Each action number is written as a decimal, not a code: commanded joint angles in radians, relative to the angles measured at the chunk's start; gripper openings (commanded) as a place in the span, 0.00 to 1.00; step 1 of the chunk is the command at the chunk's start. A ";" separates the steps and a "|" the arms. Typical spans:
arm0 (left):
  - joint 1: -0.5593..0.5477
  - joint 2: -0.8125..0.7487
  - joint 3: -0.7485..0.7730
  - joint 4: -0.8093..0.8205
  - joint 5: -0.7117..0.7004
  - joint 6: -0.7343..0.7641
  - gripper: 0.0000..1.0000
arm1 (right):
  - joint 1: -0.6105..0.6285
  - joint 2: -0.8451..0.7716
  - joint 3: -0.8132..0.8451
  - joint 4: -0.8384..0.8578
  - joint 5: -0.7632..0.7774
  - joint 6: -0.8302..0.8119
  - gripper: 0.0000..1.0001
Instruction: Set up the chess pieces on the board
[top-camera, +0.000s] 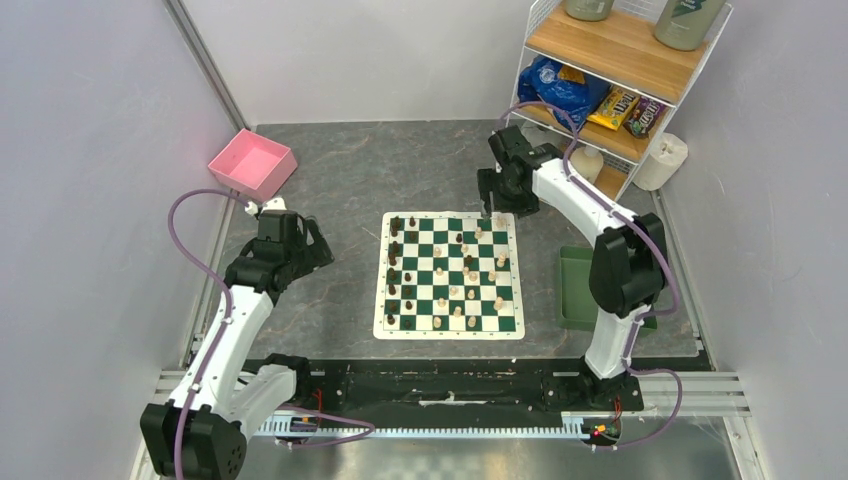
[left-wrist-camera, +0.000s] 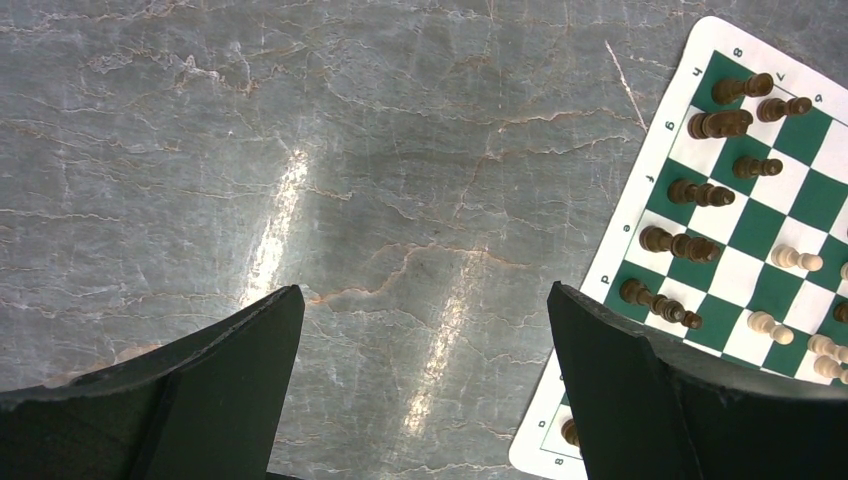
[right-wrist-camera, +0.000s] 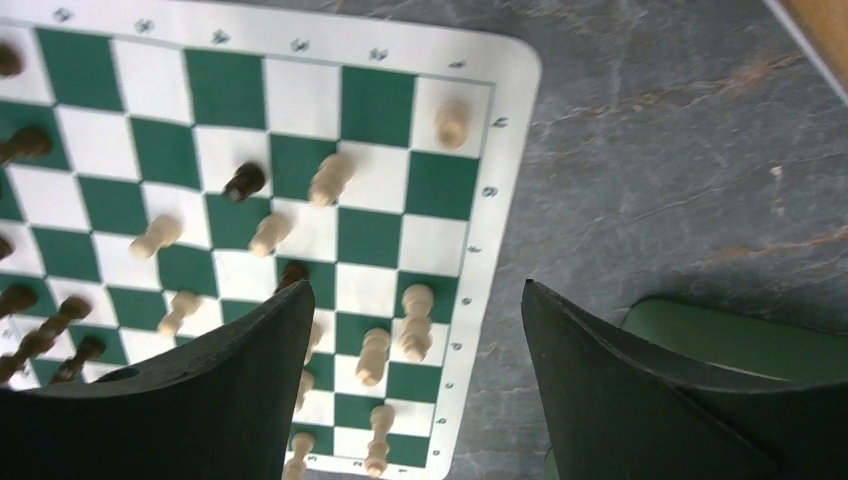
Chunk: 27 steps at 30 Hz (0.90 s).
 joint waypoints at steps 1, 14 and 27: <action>0.000 -0.018 0.028 0.012 -0.014 0.021 1.00 | 0.069 -0.102 -0.075 0.073 -0.044 0.045 0.87; 0.001 -0.069 0.024 -0.010 -0.076 -0.002 1.00 | 0.282 -0.238 -0.285 0.143 -0.066 0.184 0.80; 0.001 0.018 0.058 -0.058 -0.037 0.023 1.00 | 0.349 -0.357 -0.368 0.103 0.130 0.268 0.69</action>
